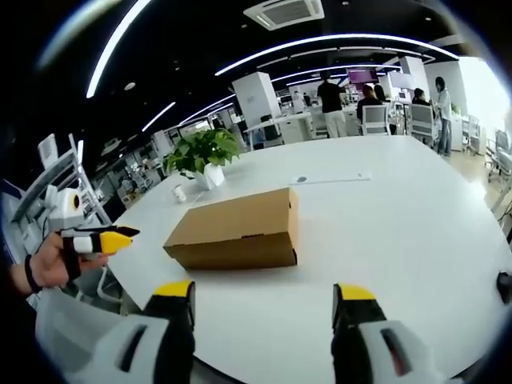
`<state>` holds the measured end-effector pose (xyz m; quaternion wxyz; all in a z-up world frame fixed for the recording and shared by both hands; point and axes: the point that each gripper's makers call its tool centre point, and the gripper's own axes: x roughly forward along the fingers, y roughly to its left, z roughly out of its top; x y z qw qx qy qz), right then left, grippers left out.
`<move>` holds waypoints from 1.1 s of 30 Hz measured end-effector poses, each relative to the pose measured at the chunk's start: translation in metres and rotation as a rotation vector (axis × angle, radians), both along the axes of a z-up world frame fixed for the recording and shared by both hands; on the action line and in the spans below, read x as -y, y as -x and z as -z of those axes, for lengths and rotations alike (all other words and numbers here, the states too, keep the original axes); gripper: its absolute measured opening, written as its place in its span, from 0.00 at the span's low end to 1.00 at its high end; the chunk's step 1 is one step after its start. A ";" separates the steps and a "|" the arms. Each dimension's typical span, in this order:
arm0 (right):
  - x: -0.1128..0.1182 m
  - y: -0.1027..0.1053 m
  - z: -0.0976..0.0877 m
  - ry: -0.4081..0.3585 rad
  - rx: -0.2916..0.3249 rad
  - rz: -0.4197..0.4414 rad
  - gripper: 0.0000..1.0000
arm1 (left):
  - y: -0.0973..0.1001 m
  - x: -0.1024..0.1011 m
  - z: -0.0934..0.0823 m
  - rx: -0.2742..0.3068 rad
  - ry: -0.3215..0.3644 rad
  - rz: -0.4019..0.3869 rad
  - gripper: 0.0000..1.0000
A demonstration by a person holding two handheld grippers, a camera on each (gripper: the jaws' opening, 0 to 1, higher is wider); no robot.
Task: Operate the shoe box by opening the lid, removing the specified soft item, and placing it in the target area until the item is outside and the box remains undamaged.
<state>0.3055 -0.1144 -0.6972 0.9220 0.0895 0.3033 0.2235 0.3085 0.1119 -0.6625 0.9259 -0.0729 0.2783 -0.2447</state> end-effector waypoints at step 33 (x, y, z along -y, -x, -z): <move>-0.038 -0.007 0.018 0.038 -0.024 -0.132 0.68 | -0.013 -0.022 0.015 -0.042 0.024 -0.028 0.51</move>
